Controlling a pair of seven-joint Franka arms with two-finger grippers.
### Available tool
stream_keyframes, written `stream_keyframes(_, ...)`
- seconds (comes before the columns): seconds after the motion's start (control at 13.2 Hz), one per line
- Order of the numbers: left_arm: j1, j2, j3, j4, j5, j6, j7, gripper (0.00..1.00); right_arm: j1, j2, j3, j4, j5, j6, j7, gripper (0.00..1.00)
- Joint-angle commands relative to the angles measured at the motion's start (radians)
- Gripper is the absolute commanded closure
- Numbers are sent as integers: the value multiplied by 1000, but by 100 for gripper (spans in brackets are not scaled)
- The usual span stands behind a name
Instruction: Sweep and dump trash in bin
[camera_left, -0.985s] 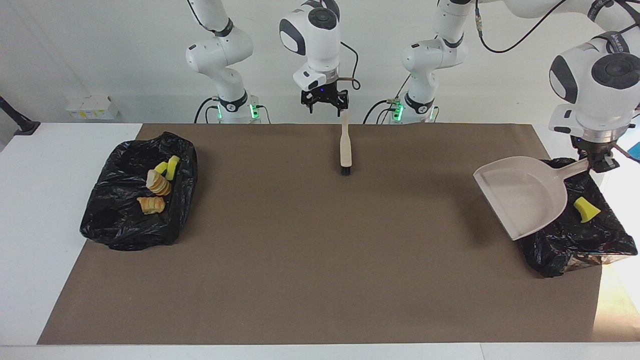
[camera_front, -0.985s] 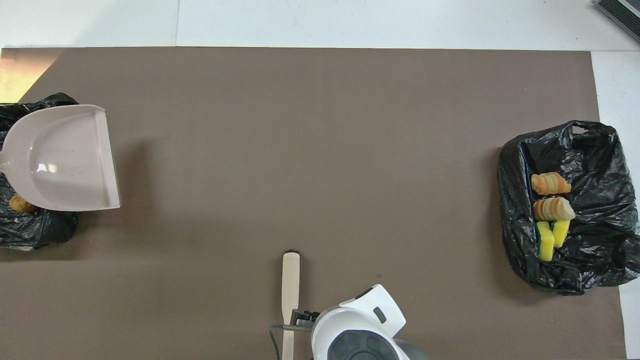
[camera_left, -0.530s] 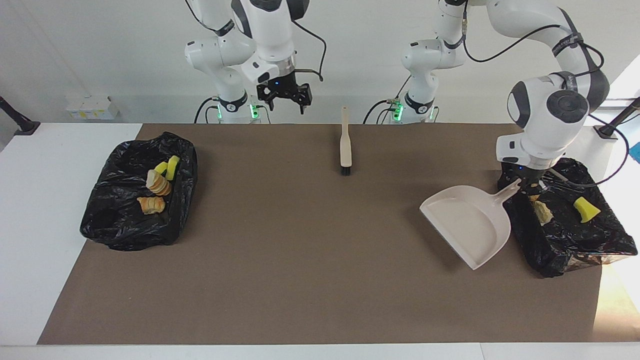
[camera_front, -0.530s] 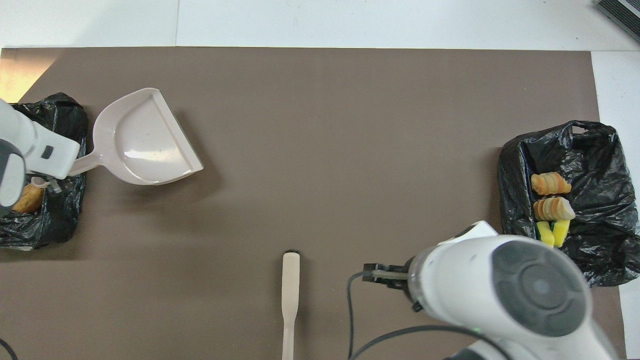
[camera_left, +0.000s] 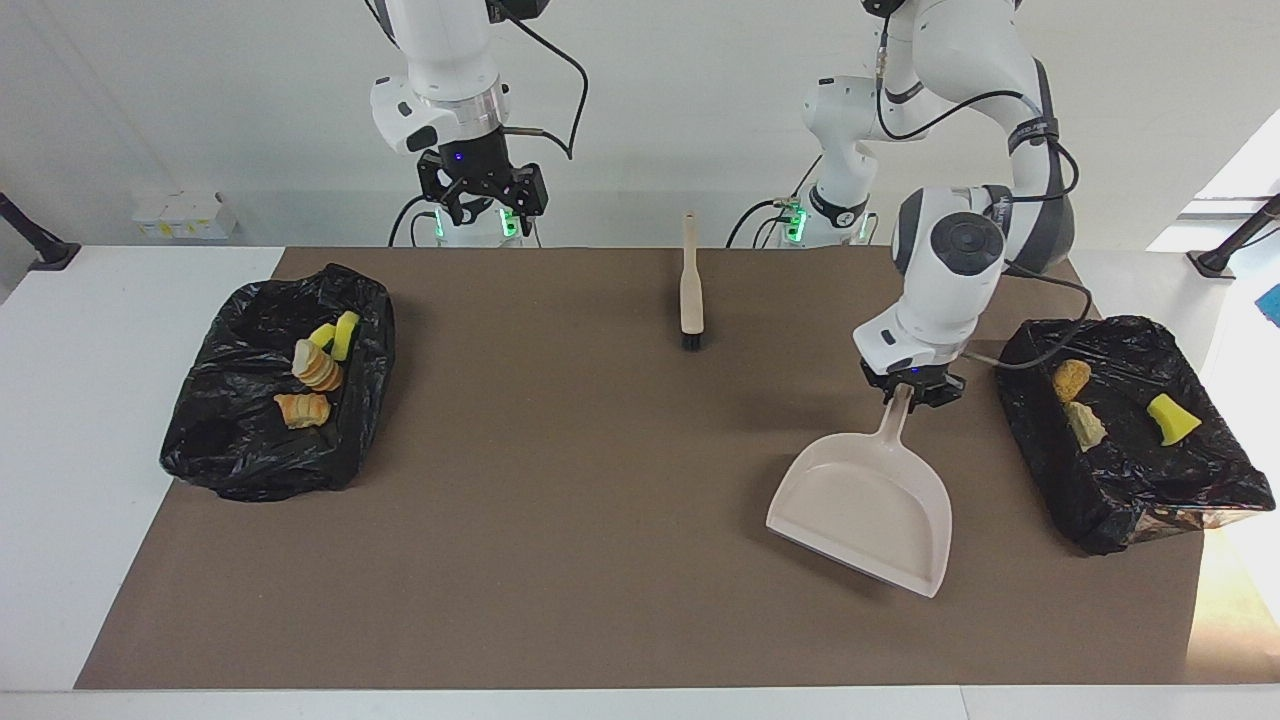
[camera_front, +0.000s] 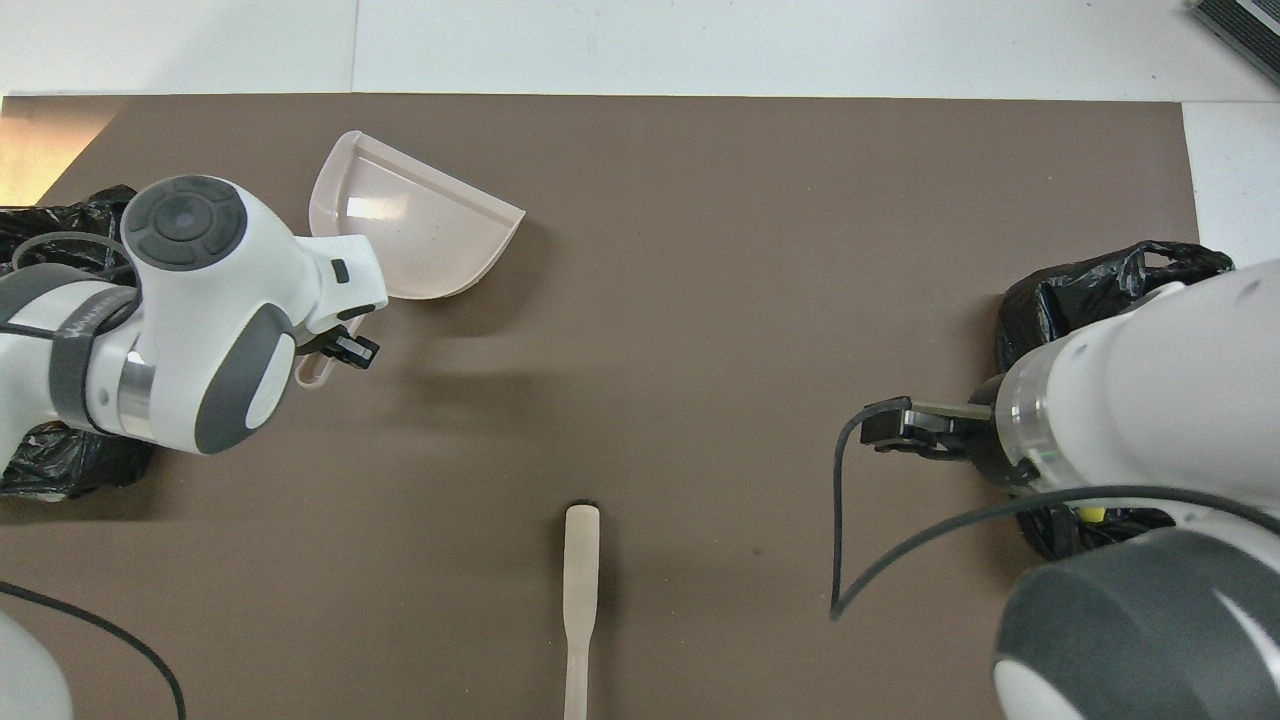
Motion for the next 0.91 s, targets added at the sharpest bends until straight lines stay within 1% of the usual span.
stream_keyframes(0.0, -101, -13, 22, -16, -55, 27, -214, 100, -67, 103, 14, 159, -20, -90, -95, 0)
stream_keyframes(0.15, -163, -13, 22, -13, -127, 53, -278, 100, -76, 104, 14, 164, -19, -88, -135, 0)
stream_keyframes(0.3, -223, -8, 22, -7, -165, 93, -299, 100, -79, 104, 14, 161, -17, -87, -138, 0)
stream_keyframes(0.38, -268, 19, 23, -5, -185, 125, -351, 100, -85, 104, 14, 158, -16, -82, -140, 0)
stream_keyframes(0.45, -292, 44, 23, -8, -185, 160, -395, 100, -88, 104, 16, 158, -17, -82, -140, 0)
stream_keyframes(0.68, -324, 52, 22, -13, -191, 223, -560, 100, -87, 96, 16, 158, -16, -91, -140, 0)
stream_keyframes(0.83, -333, 58, 22, -19, -191, 251, -598, 100, -88, 94, 16, 159, -14, -85, -140, 0)
